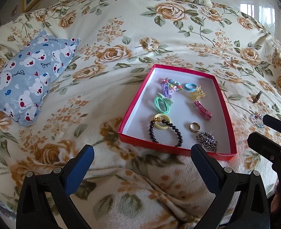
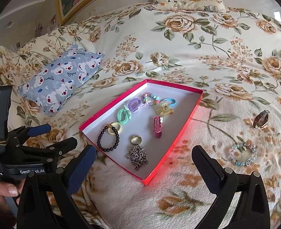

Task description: Organize jewelry

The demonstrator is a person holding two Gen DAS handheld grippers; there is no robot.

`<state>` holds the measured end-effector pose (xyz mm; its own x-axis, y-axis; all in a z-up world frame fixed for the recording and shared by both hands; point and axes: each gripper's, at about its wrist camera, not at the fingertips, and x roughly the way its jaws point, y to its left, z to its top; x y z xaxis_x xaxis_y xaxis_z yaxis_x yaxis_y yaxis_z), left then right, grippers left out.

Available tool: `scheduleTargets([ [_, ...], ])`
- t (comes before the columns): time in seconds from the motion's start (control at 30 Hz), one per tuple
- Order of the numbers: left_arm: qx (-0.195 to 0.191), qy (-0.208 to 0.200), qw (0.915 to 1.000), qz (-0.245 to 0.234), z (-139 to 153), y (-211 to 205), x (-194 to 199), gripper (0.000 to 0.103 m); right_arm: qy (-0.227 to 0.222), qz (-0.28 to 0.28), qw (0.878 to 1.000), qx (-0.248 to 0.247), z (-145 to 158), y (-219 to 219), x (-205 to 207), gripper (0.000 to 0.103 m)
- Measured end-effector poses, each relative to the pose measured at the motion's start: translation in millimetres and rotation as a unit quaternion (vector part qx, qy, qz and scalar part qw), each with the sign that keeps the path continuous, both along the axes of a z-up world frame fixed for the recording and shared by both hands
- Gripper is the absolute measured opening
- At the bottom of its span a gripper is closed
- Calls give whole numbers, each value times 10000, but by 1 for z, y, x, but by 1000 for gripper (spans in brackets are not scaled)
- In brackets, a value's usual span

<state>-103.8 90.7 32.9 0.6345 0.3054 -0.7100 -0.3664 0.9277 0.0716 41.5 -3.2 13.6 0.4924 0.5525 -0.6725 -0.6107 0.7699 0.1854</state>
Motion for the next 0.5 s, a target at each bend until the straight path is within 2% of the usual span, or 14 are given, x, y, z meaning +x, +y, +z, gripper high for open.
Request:
scheduleTargets([
  [0.5,30,5,10000,-13,0,-2,1,102,12,5,10000,4,0,0,1,102],
])
